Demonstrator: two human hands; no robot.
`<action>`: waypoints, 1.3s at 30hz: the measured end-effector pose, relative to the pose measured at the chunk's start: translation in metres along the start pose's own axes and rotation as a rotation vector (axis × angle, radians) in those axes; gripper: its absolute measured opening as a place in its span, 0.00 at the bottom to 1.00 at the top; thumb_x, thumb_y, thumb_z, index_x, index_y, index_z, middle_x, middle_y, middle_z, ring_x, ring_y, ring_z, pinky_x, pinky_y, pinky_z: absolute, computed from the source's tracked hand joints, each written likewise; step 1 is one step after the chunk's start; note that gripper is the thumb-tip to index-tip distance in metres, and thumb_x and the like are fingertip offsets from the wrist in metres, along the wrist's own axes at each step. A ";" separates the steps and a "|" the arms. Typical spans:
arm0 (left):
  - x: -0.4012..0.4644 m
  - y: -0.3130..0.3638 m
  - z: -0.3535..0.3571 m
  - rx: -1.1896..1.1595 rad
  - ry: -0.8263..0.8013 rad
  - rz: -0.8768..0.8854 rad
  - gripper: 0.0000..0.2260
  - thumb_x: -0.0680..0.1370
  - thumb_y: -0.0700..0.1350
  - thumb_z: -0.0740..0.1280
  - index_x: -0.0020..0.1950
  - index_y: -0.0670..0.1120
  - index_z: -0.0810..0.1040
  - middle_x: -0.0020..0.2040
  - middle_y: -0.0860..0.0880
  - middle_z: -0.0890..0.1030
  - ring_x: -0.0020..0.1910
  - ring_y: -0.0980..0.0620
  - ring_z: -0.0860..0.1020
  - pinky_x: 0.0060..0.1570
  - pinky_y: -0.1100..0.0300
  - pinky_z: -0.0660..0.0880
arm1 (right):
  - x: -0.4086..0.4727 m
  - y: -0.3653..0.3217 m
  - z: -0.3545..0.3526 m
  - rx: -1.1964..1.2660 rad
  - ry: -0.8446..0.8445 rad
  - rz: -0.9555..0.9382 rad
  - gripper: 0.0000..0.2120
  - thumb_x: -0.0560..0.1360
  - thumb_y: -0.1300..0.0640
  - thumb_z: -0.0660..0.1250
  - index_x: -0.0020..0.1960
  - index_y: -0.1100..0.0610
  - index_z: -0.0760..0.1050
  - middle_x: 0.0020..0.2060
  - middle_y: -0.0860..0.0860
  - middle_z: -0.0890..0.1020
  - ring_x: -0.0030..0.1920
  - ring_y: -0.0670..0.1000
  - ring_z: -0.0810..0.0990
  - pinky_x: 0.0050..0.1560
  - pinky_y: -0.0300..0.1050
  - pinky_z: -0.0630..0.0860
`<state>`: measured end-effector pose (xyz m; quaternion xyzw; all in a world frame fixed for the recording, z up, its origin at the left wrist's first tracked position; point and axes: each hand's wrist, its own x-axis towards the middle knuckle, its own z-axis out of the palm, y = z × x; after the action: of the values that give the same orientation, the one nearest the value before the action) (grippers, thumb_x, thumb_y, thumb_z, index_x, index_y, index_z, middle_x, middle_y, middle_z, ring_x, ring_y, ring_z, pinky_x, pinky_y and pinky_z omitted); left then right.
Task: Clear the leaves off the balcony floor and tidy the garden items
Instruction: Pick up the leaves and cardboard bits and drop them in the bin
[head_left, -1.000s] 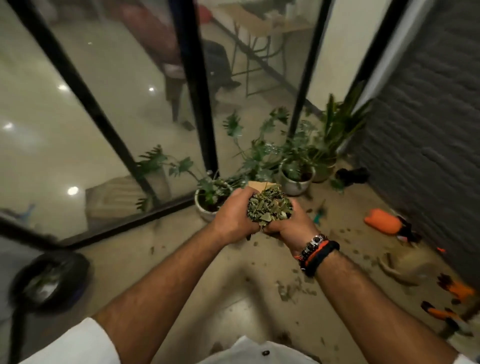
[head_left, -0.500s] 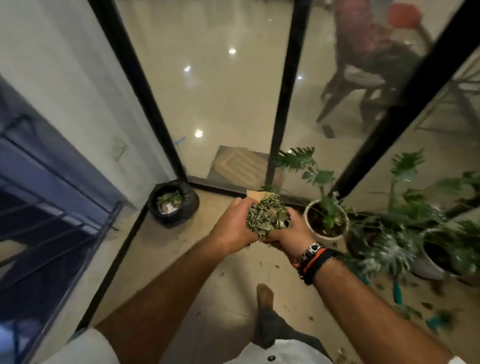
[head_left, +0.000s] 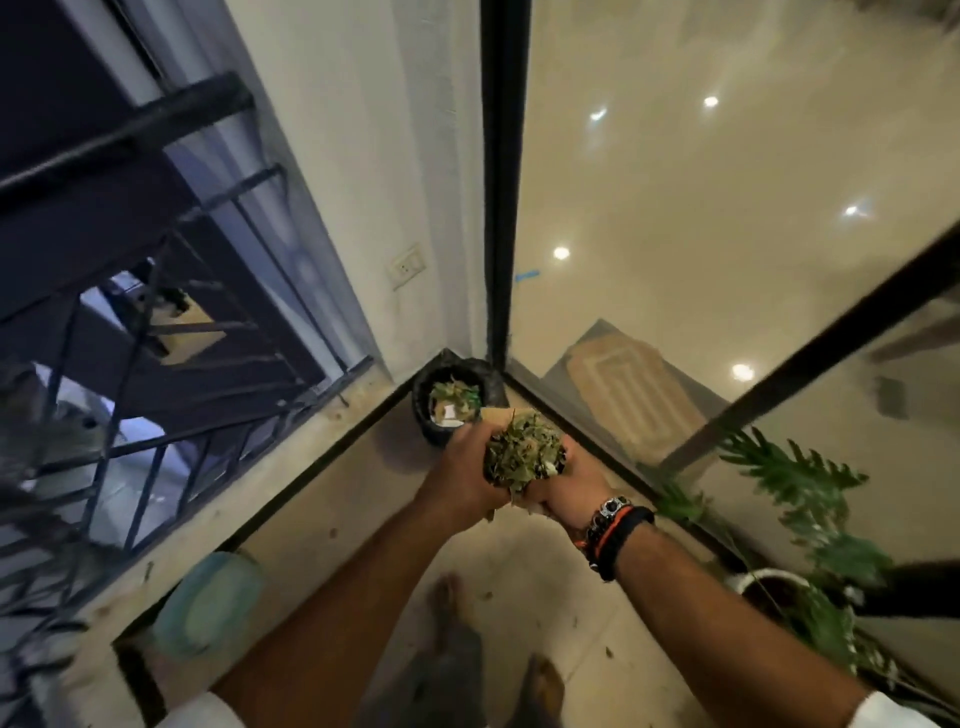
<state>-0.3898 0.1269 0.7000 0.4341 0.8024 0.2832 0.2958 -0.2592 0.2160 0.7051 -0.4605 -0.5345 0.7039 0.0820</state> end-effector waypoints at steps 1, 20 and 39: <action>0.015 -0.011 -0.003 0.000 0.001 -0.014 0.31 0.64 0.42 0.76 0.66 0.47 0.72 0.61 0.47 0.72 0.60 0.48 0.73 0.54 0.56 0.74 | 0.019 -0.004 0.006 -0.018 -0.022 -0.001 0.22 0.59 0.78 0.66 0.49 0.61 0.76 0.32 0.60 0.77 0.33 0.55 0.73 0.32 0.46 0.69; 0.333 -0.287 0.053 -0.133 -0.003 -0.250 0.35 0.67 0.41 0.78 0.72 0.50 0.68 0.67 0.47 0.69 0.66 0.47 0.71 0.64 0.52 0.72 | 0.442 0.064 0.086 -0.159 -0.090 0.182 0.21 0.64 0.77 0.69 0.46 0.53 0.79 0.44 0.65 0.81 0.40 0.60 0.79 0.40 0.62 0.78; 0.441 -0.403 0.132 -0.244 0.124 -0.519 0.45 0.67 0.40 0.79 0.79 0.51 0.58 0.75 0.44 0.58 0.74 0.45 0.62 0.73 0.49 0.64 | 0.611 0.154 0.084 -0.339 0.014 0.298 0.51 0.61 0.52 0.78 0.75 0.40 0.53 0.64 0.48 0.73 0.60 0.57 0.77 0.55 0.58 0.80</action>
<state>-0.7057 0.3475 0.2248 0.1574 0.8632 0.3181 0.3590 -0.6063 0.4666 0.2356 -0.5467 -0.5707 0.6049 -0.0979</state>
